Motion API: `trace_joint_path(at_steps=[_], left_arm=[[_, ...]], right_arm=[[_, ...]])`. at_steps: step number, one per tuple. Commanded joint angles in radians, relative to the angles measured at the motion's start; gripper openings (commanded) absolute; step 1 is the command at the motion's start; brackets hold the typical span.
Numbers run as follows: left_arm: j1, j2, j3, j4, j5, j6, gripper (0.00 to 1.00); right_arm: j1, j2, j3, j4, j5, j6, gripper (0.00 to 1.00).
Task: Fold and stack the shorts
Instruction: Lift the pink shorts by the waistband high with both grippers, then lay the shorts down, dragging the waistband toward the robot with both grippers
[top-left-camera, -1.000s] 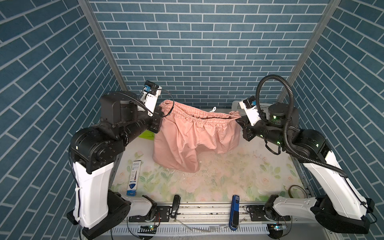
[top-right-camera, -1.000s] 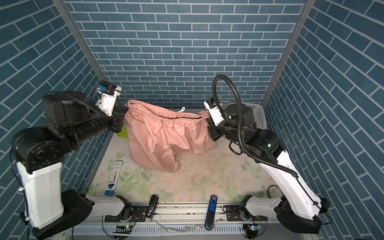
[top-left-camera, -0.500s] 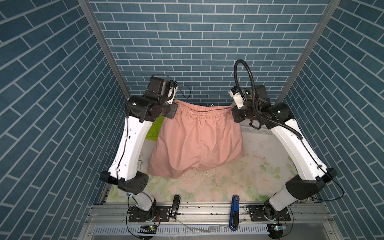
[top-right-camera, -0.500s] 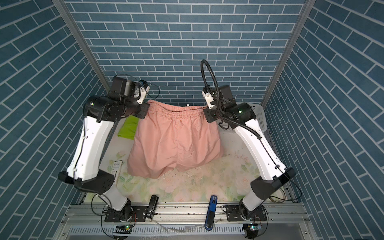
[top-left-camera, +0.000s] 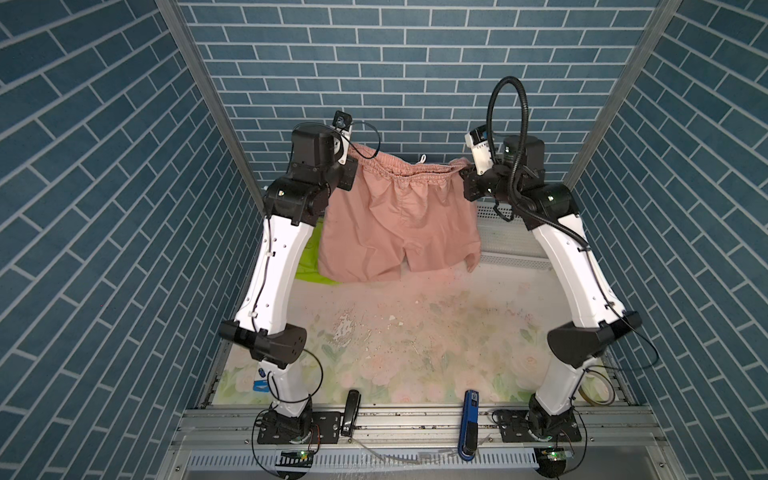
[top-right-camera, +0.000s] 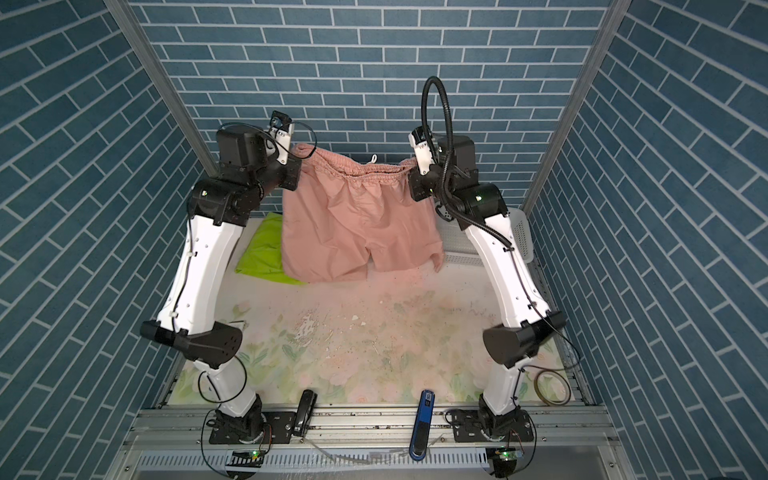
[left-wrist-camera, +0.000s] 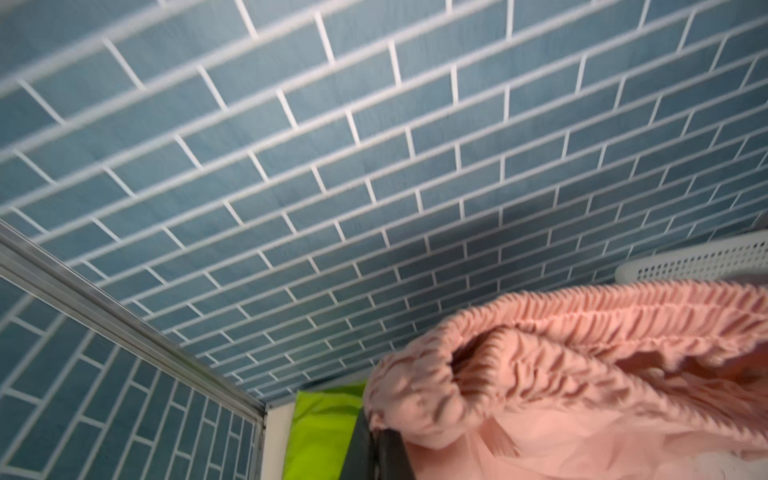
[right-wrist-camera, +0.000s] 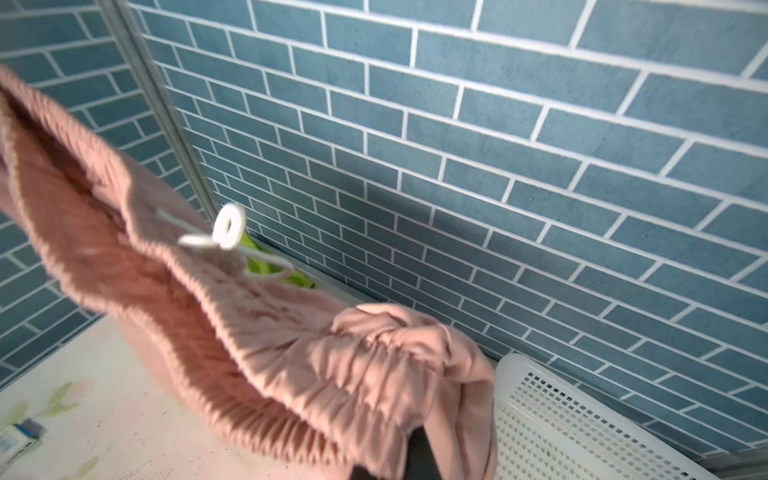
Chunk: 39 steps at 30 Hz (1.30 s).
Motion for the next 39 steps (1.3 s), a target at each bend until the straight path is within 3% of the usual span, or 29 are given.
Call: trace_joint_path(at_steps=[1,3,6,9,14,19,23,25,26,29,30,31,33,36,39], left_arm=[[0.012,-0.08,-0.028,0.128,-0.022,0.048,0.0],[0.011,-0.158,-0.171,0.125,-0.012,0.024,0.0],[0.012,-0.369,-0.597,0.296,-0.009,-0.009,0.0],[0.013,-0.551,-0.932,0.388,-0.057,-0.042,0.0],[0.012,-0.723,-1.254,0.355,-0.084,-0.185,0.0],[0.012,-0.829,-1.369,0.152,-0.156,-0.412,0.0],[0.011,-0.924,-1.493,0.076,-0.042,-0.543,0.12],[0.011,-0.971,-1.541,0.056,-0.034,-0.59,0.17],[0.011,-0.992,-1.554,0.047,-0.033,-0.593,0.28],[0.012,-1.02,-1.529,-0.001,-0.069,-0.596,0.79],[0.011,-1.018,-1.499,-0.031,-0.101,-0.604,0.91],[0.012,-1.014,-1.47,-0.055,-0.13,-0.612,0.96],[0.012,-0.995,-1.425,-0.065,-0.143,-0.597,1.0],[0.012,-0.939,-1.403,-0.037,-0.141,-0.59,1.0],[0.012,-0.849,-1.38,-0.029,-0.143,-0.619,1.0]], right_arm=[[-0.001,-0.231,-0.289,0.301,-0.059,-0.053,0.0],[0.0,-0.357,-0.489,0.369,-0.085,-0.07,0.0],[0.003,-0.498,-0.732,0.383,-0.118,-0.064,0.0],[0.025,-0.613,-0.966,0.359,-0.119,-0.038,0.0],[0.153,-0.737,-1.212,0.307,-0.052,0.057,0.0],[0.332,-0.748,-1.27,0.159,0.059,0.209,0.0],[0.432,-0.741,-1.344,0.125,0.082,0.323,0.0],[0.455,-0.727,-1.333,0.076,0.08,0.329,0.2],[0.466,-0.72,-1.32,0.054,0.074,0.322,0.32],[0.475,-0.71,-1.266,0.034,0.018,0.297,0.51],[0.475,-0.705,-1.239,0.043,0.003,0.286,0.53],[0.475,-0.699,-1.219,0.054,-0.021,0.276,0.56],[0.475,-0.673,-1.184,0.09,-0.052,0.247,0.66],[0.442,-0.574,-1.117,0.113,0.044,0.205,0.75],[0.297,-0.384,-0.984,0.085,0.028,0.212,0.75]])
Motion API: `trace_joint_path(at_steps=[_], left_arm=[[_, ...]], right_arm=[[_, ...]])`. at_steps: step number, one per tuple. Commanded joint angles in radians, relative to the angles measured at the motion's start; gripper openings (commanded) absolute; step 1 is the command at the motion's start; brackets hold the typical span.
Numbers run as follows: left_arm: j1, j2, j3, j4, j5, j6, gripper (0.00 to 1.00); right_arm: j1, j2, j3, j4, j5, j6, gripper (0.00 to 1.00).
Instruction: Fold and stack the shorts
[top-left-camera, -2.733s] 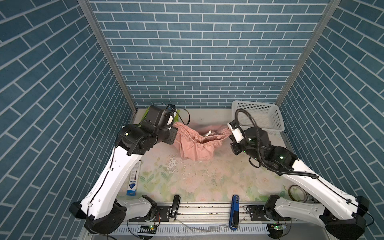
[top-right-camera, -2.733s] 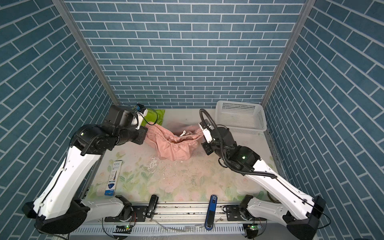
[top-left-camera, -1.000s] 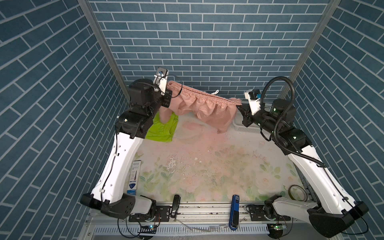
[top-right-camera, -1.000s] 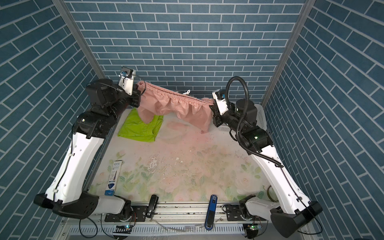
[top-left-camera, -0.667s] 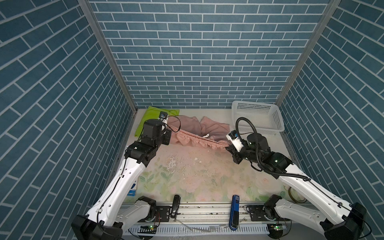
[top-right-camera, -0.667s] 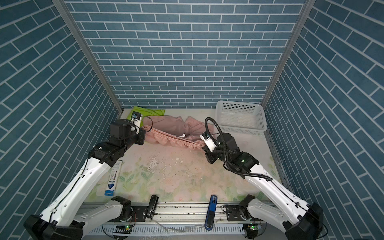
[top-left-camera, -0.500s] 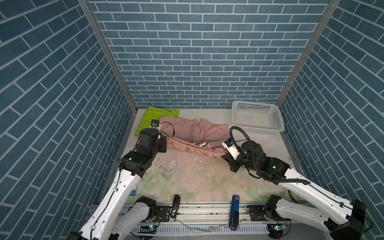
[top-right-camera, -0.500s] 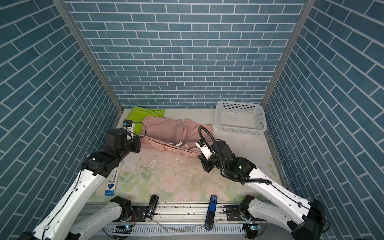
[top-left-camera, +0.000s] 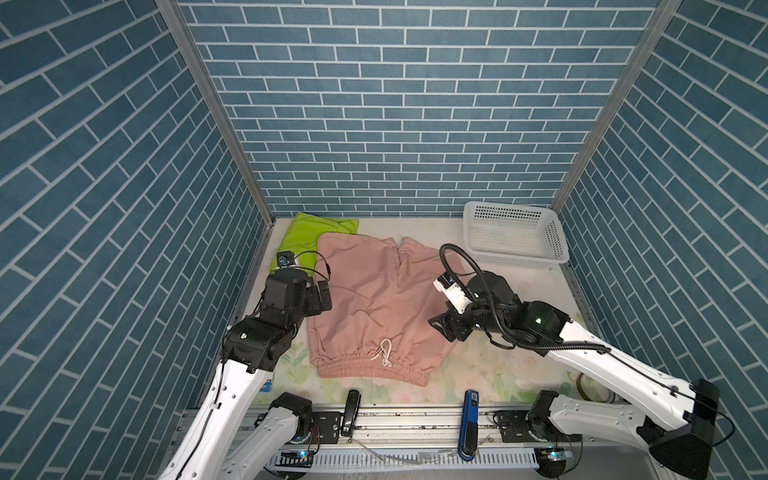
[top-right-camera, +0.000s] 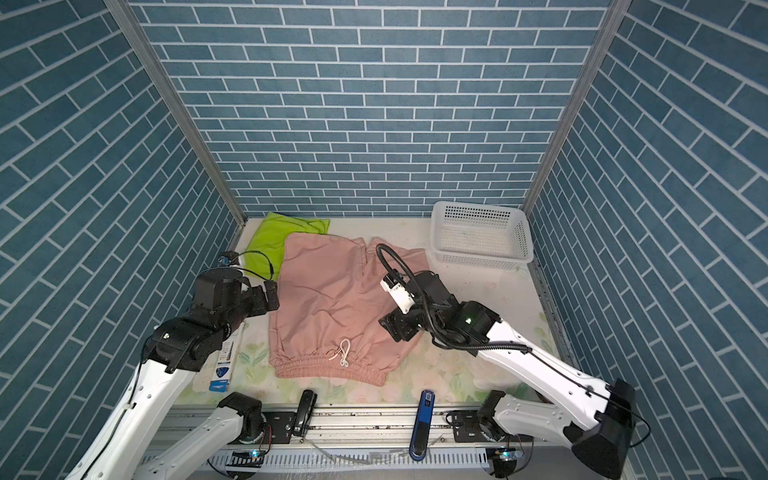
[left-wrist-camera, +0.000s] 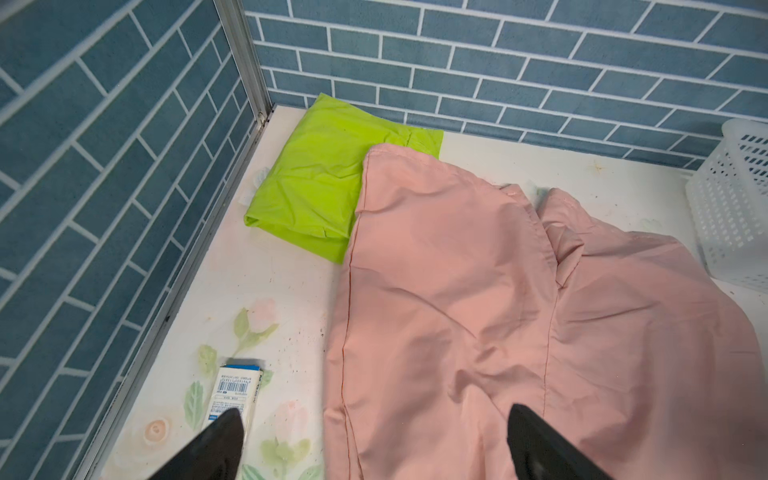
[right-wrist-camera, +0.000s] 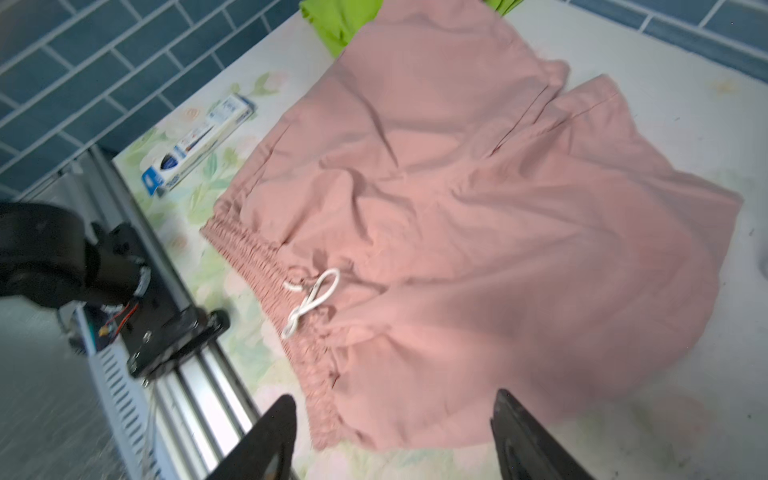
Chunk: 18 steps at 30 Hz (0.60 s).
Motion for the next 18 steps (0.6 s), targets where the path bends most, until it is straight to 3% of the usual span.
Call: trace_joint_path(at_steps=[1,8,13,18], left_arm=[[0.007,0.098,0.02,-0.009,-0.016,-0.037,1.0],[0.01,0.131,0.021,-0.042,0.016,-0.059,1.0],[0.025,0.137,-0.069,-0.012,0.037,-0.112,1.0],[0.088,0.181,-0.16,0.071,0.091,-0.162,1.0]], right_arm=[[-0.14,0.183,0.102,0.012,-0.004,-0.029,0.75],[-0.314,0.619,0.404,-0.048,0.026,-0.02,0.74],[-0.396,0.721,0.404,-0.026,0.042,0.027,0.75],[-0.404,0.747,0.354,-0.043,0.107,0.037,0.74]])
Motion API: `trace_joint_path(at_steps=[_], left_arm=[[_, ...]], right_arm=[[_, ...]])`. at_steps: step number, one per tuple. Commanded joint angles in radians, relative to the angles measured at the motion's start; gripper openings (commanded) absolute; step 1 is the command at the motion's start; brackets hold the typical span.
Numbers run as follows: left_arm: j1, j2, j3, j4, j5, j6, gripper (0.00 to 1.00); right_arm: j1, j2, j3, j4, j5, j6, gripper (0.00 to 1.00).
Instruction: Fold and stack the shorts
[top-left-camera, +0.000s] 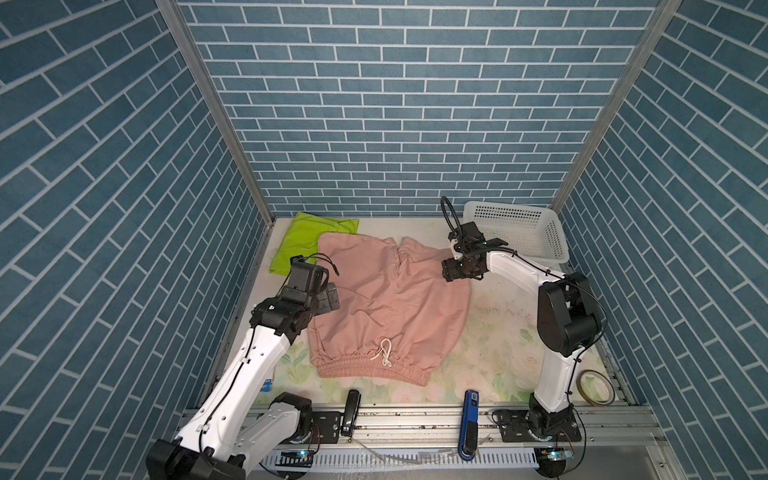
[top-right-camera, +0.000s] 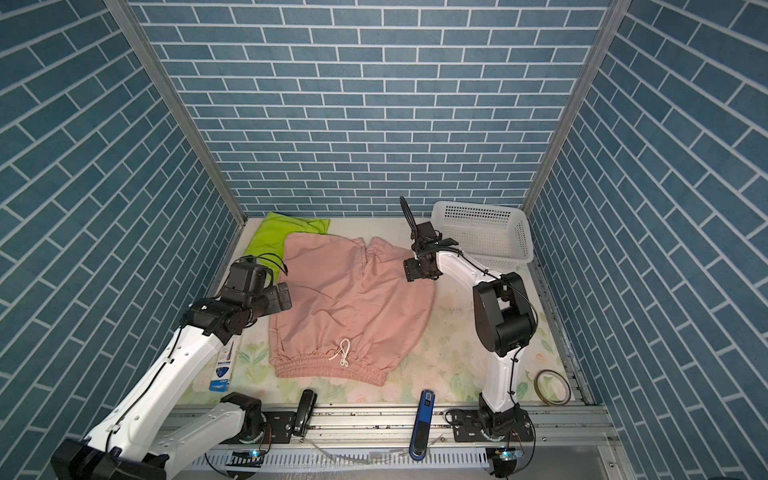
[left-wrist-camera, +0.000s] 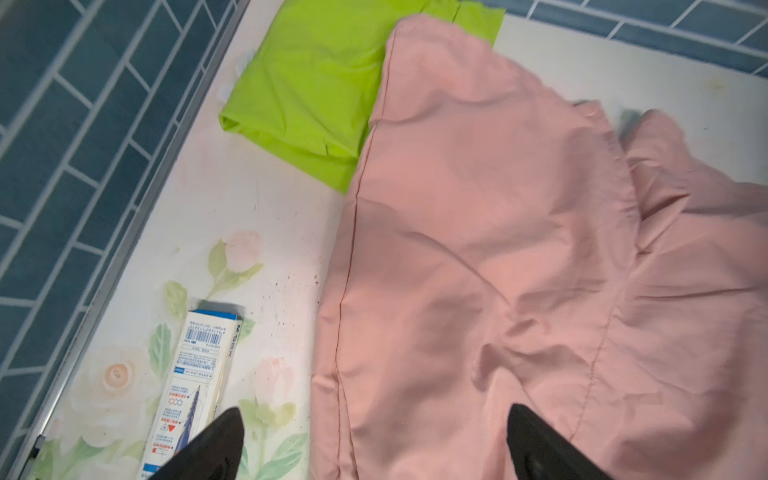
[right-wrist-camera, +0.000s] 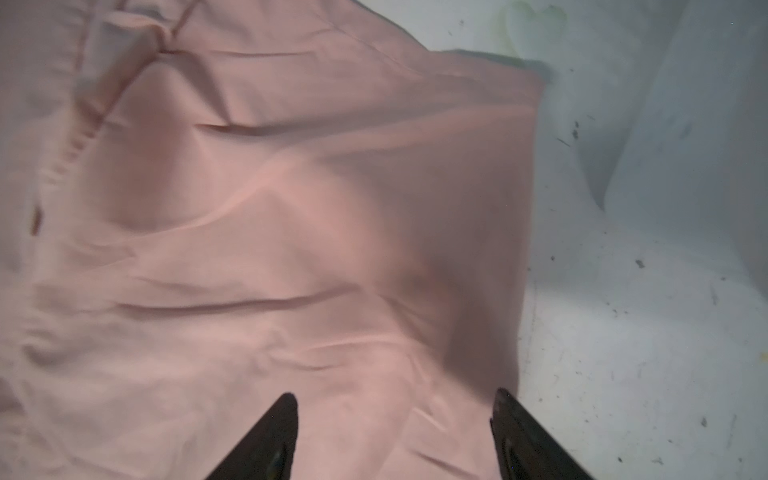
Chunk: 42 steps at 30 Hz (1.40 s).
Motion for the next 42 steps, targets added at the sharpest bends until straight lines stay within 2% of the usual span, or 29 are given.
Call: trace_joint_path(at_steps=[1,5,7,8,11,13,19,24,26,29,33,37,42], left_arm=[[0.047,0.031,-0.054,0.061,0.049,-0.049,1.0],[0.087,0.1,-0.103,0.148,0.081,-0.05,1.0],[0.092,0.153,-0.104,0.188,0.084,-0.041,1.0],[0.094,0.184,-0.102,0.213,0.09,-0.036,1.0],[0.101,0.283,-0.076,0.264,0.104,-0.023,1.0],[0.108,0.346,-0.049,0.288,0.112,-0.008,1.0],[0.126,0.501,0.048,0.346,0.16,0.076,1.0],[0.126,0.576,0.108,0.427,0.229,0.178,1.0],[0.13,0.612,0.163,0.393,0.208,0.19,1.0],[0.16,0.605,0.223,0.325,0.241,0.163,0.99],[0.19,0.465,0.261,0.241,0.314,0.113,1.0],[0.194,0.326,0.29,0.118,0.341,0.099,1.0],[0.194,0.187,0.227,0.042,0.401,0.088,1.0]], right_arm=[[0.009,-0.009,-0.047,-0.021,0.053,0.032,0.74],[0.006,-0.046,-0.135,0.003,0.093,0.048,0.73],[0.001,-0.063,-0.184,0.021,0.083,0.064,0.66],[-0.003,-0.072,-0.213,0.039,0.067,0.074,0.59],[-0.011,-0.111,-0.288,0.069,0.036,0.106,0.19],[-0.012,-0.15,-0.338,0.08,0.038,0.123,0.0],[-0.016,-0.338,-0.546,0.097,0.037,0.255,0.0],[-0.016,-0.544,-0.711,0.068,0.048,0.363,0.0],[-0.015,-0.628,-0.723,0.046,0.053,0.347,0.25],[-0.007,-0.687,-0.676,0.053,-0.004,0.242,0.46],[0.035,-0.583,-0.504,0.098,-0.069,0.101,0.58],[0.067,-0.319,-0.266,0.193,-0.131,0.06,0.6],[0.071,0.061,0.118,0.25,-0.202,0.051,0.62]])
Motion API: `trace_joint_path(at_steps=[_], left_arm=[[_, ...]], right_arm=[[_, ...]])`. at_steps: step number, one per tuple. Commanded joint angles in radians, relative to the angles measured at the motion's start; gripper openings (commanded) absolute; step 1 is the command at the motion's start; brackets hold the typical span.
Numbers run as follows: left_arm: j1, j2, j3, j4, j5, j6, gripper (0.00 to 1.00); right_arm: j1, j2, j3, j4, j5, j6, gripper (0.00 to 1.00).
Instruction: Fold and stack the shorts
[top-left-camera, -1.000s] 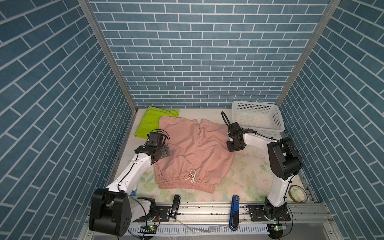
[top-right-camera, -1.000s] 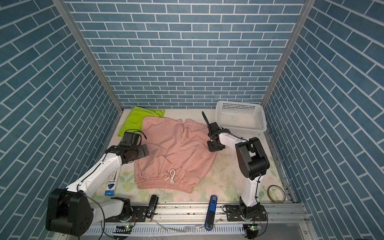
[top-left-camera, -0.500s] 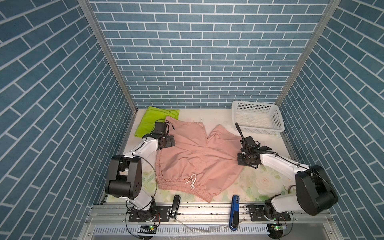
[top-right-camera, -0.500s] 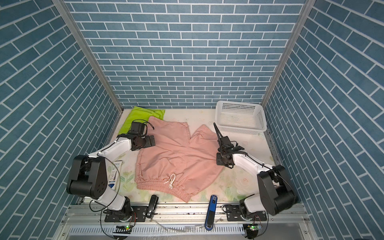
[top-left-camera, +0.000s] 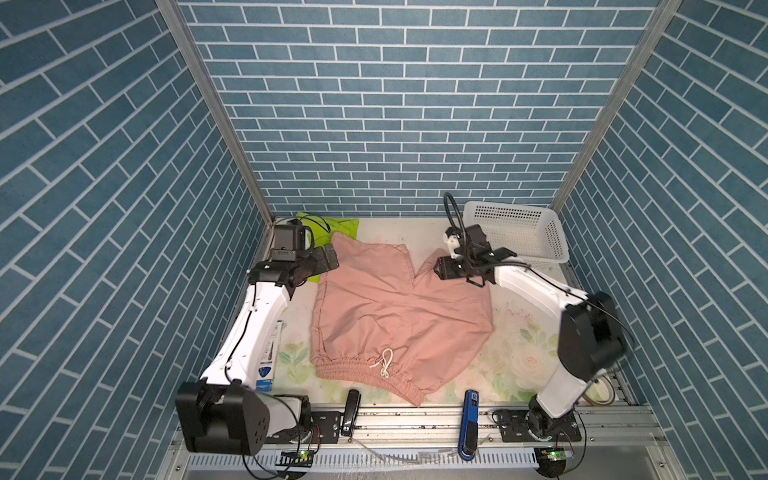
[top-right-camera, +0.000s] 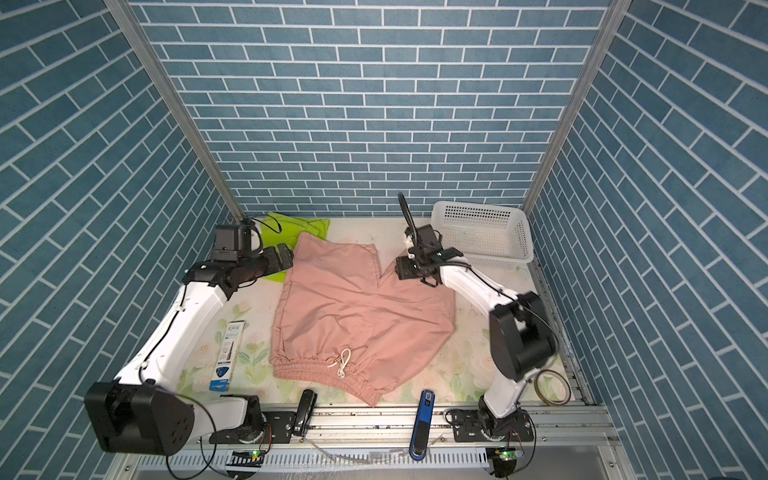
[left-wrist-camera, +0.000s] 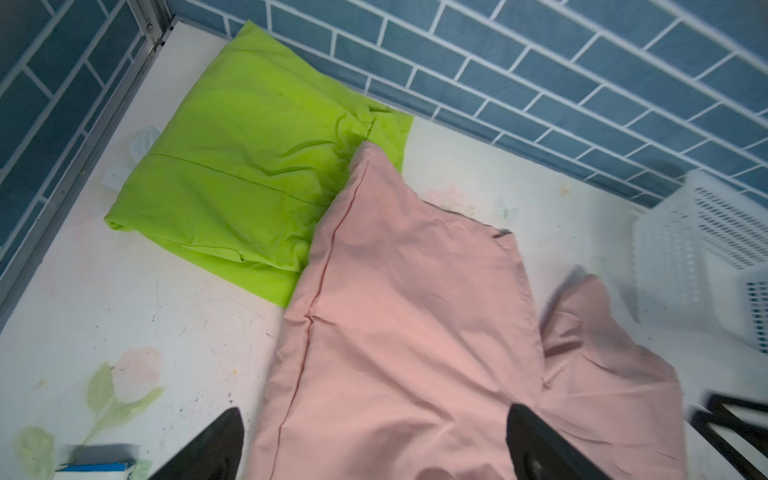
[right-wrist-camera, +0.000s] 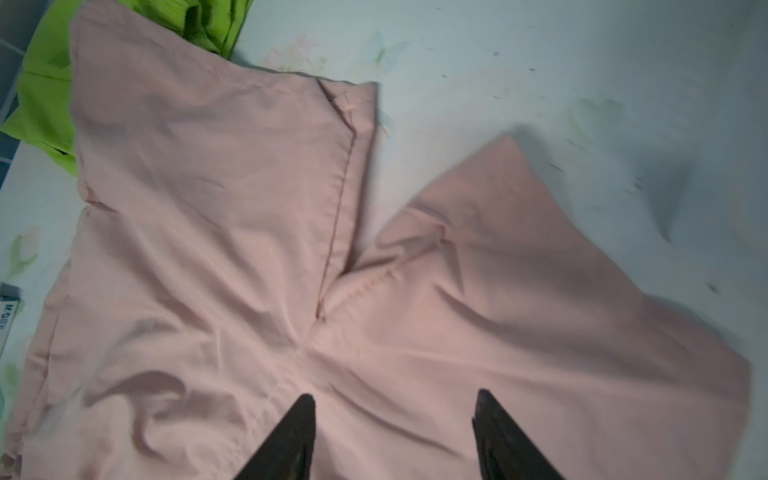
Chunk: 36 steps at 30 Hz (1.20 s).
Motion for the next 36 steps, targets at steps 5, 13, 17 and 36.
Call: trace_joint_path(at_steps=[5,13,17,36], left_arm=[[0.002,-0.129,-0.138,-0.149,0.016,-0.049,1.0],[0.004,-0.179,-0.265,-0.15,0.062,-0.128,1.0],[0.004,-0.219,-0.331,-0.165,0.068,-0.167,1.0],[0.001,-0.416,-0.668,-0.133,0.134,-0.346,0.99]], right_arm=[[-0.004,0.477,0.55,-0.062,-0.108,-0.039,0.64],[0.0,0.724,0.813,-0.158,-0.134,0.03,0.65],[0.011,0.749,0.814,-0.134,-0.174,0.072,0.64],[-0.007,0.766,0.878,-0.082,-0.198,0.173,0.0]])
